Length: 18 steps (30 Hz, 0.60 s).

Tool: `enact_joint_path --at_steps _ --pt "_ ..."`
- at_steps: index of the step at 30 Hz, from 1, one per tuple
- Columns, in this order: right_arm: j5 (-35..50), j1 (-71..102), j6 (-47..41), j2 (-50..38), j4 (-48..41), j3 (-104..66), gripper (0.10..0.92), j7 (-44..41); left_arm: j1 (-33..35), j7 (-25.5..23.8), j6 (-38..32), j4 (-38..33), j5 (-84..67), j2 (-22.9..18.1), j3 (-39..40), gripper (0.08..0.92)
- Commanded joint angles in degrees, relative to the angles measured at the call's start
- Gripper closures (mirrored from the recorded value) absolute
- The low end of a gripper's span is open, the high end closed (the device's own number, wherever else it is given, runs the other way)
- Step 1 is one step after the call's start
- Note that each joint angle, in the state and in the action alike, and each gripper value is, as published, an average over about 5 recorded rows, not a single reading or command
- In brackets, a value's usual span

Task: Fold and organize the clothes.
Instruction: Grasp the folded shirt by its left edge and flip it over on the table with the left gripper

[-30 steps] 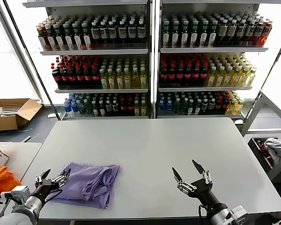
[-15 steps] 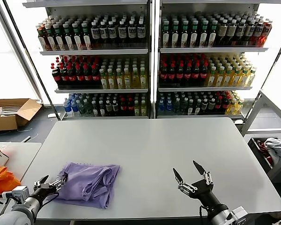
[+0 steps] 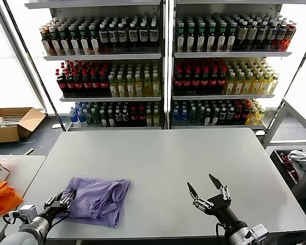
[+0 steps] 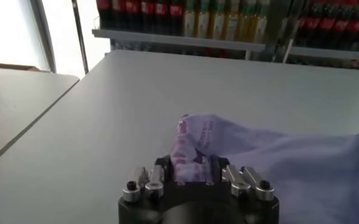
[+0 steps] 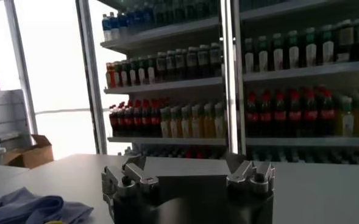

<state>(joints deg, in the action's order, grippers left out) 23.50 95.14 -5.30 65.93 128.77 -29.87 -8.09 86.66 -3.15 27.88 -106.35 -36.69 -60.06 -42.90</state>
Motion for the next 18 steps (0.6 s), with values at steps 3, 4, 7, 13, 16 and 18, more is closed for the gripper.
enact_joint_path --at_steps 3,4,7,13,16,18 --pt "0.06 -0.54 -0.18 -0.09 0.00 0.18 0.203 0.02 0.52 -0.92 -0.08 0.79 -0.22 -1.46 -0.01 0.637" --pt "0.09 -0.53 -0.18 -0.14 0.00 0.17 0.203 0.02 0.71 -0.97 -0.24 0.76 -0.27 -1.74 -0.15 0.663" --pt "0.20 -0.47 -0.17 -0.27 0.03 0.06 0.203 -0.02 1.17 -0.99 -0.80 0.38 -0.63 -2.76 -1.12 0.749" --pt "0.38 -0.50 -0.07 -0.41 -0.21 0.20 0.203 -0.09 2.90 -0.28 -2.04 -3.30 -2.68 -6.03 -6.27 0.882" --pt "0.39 -0.79 -0.06 -0.45 -0.44 0.55 0.203 -0.11 4.01 0.24 -2.40 -5.44 -4.18 -8.34 -10.20 0.890" --pt "0.46 -1.03 -0.09 -0.58 -0.56 0.76 0.203 -0.11 4.77 0.41 -2.50 -6.73 -5.38 -9.36 -12.71 0.890"
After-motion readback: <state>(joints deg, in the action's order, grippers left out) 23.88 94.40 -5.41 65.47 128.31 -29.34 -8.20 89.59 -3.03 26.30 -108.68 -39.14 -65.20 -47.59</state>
